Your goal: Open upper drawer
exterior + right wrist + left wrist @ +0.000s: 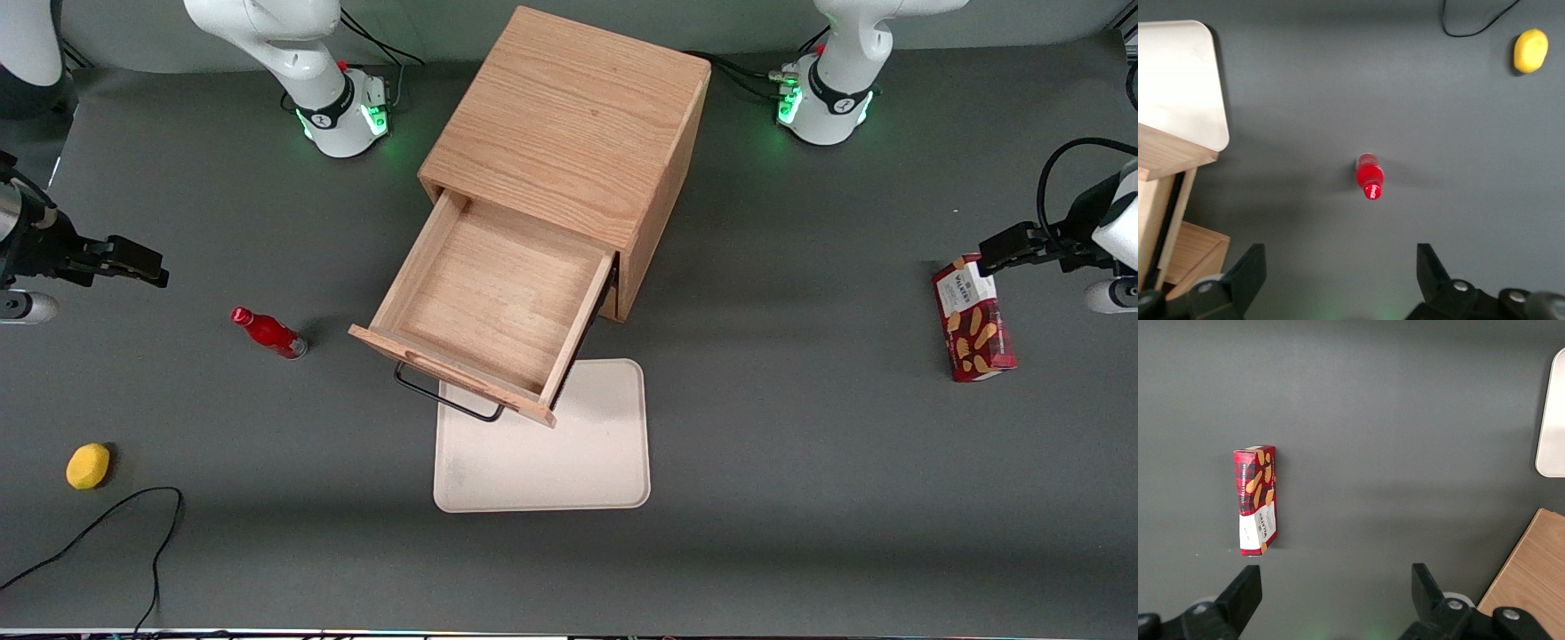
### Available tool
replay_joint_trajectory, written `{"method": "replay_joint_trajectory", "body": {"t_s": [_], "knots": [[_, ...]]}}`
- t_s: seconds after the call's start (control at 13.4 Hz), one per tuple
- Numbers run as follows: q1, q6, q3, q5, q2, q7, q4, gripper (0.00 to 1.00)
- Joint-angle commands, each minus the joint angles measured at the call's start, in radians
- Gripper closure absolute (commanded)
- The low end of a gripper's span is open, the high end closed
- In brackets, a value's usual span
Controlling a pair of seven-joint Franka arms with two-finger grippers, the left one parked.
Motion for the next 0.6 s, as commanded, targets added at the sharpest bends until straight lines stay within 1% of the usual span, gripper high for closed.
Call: {"method": "replay_joint_trajectory", "body": {"t_s": [0.0,0.22,0.52], "knots": [[0.068,-0.041,-0.080,0.056,0.016,-0.032,0.050,0.00],[0.074,-0.100,-0.088,0.055,0.004,-0.107,0.066,0.00],[0.074,-0.121,-0.086,0.053,0.002,-0.109,0.067,0.00]]}}
